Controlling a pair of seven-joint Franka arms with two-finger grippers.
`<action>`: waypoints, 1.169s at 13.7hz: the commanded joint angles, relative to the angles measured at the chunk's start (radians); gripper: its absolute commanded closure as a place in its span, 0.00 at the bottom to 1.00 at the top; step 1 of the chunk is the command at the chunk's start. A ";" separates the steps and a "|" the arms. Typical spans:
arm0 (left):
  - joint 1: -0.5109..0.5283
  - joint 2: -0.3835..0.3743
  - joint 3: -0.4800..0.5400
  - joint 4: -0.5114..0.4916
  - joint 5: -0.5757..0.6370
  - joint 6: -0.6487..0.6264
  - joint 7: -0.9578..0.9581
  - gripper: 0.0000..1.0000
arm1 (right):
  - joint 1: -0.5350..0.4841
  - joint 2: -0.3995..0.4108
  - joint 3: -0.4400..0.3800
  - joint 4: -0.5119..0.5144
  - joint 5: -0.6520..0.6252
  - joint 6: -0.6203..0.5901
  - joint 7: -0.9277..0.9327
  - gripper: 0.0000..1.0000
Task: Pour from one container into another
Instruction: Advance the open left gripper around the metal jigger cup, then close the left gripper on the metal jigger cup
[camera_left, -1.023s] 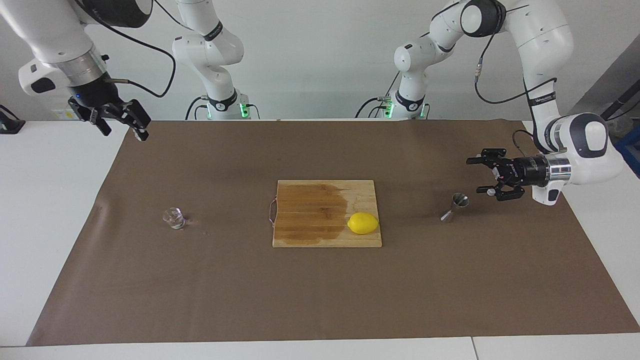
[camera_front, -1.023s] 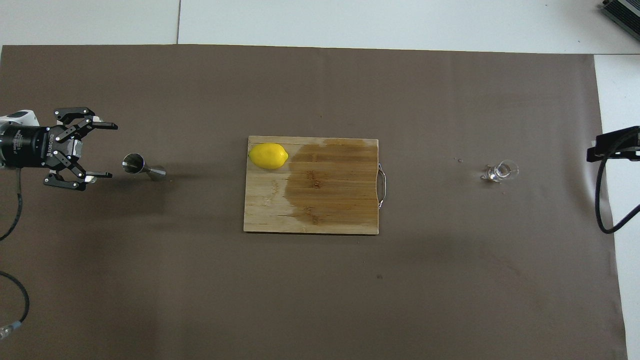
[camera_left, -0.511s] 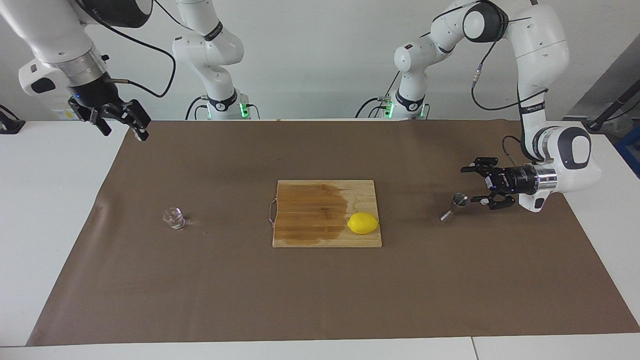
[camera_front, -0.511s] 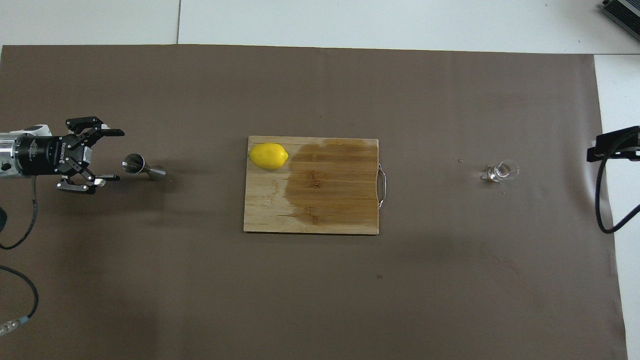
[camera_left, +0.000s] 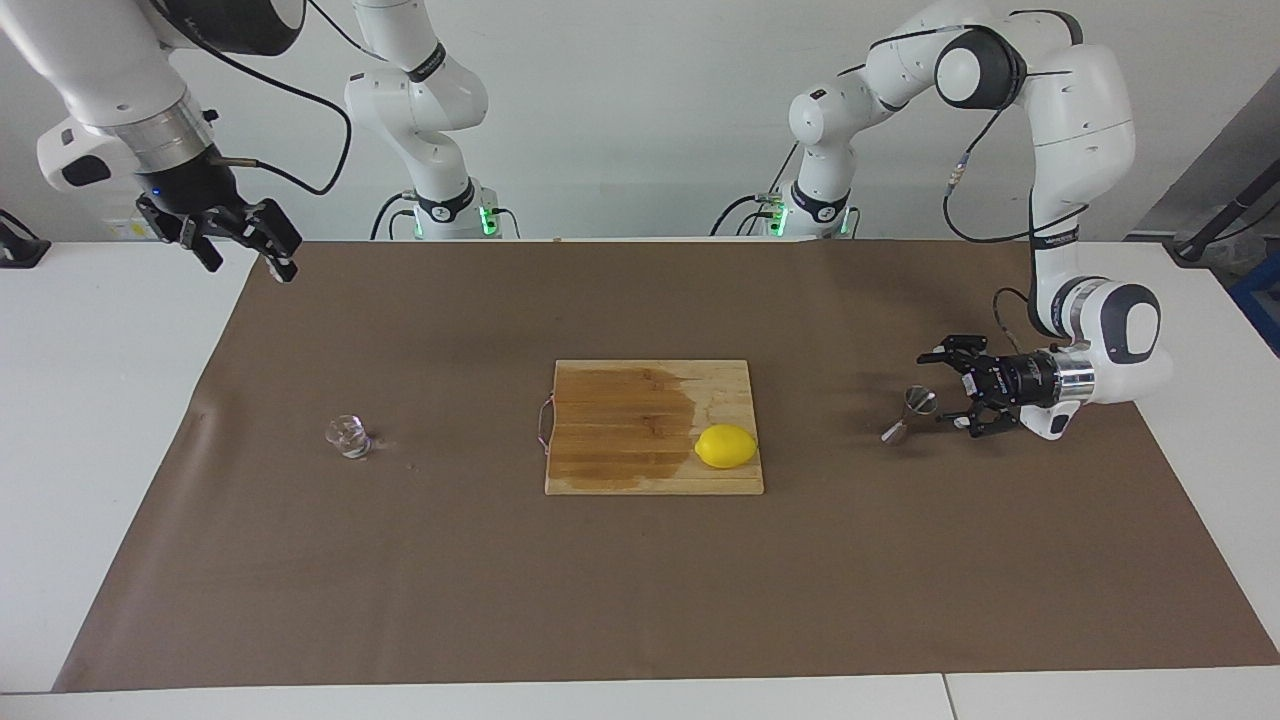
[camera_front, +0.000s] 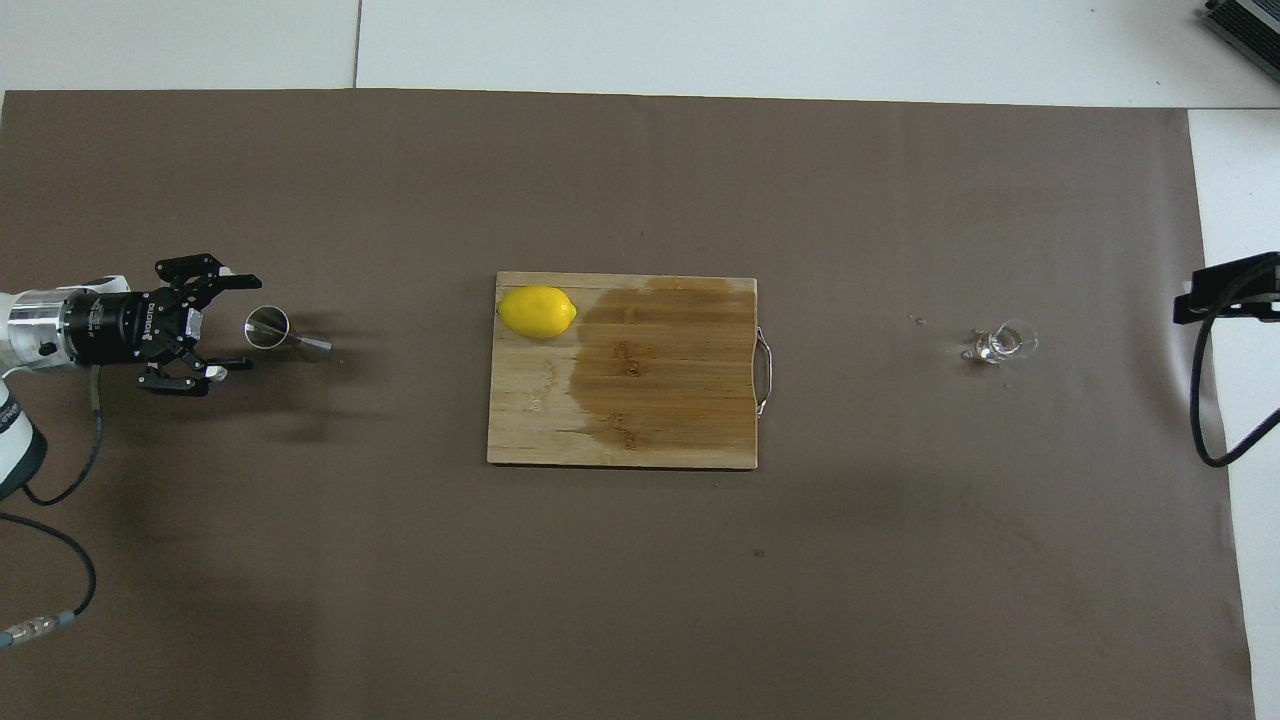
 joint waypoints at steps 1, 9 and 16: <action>0.011 0.018 -0.011 0.008 -0.016 0.010 0.009 0.00 | -0.006 -0.024 0.005 -0.026 0.017 0.003 -0.005 0.00; 0.004 0.046 -0.011 0.000 -0.009 0.027 0.089 0.00 | -0.006 -0.024 0.005 -0.026 0.017 0.003 -0.005 0.00; 0.000 0.052 -0.011 -0.021 0.021 0.051 0.160 0.00 | -0.006 -0.024 0.005 -0.026 0.017 0.003 -0.005 0.00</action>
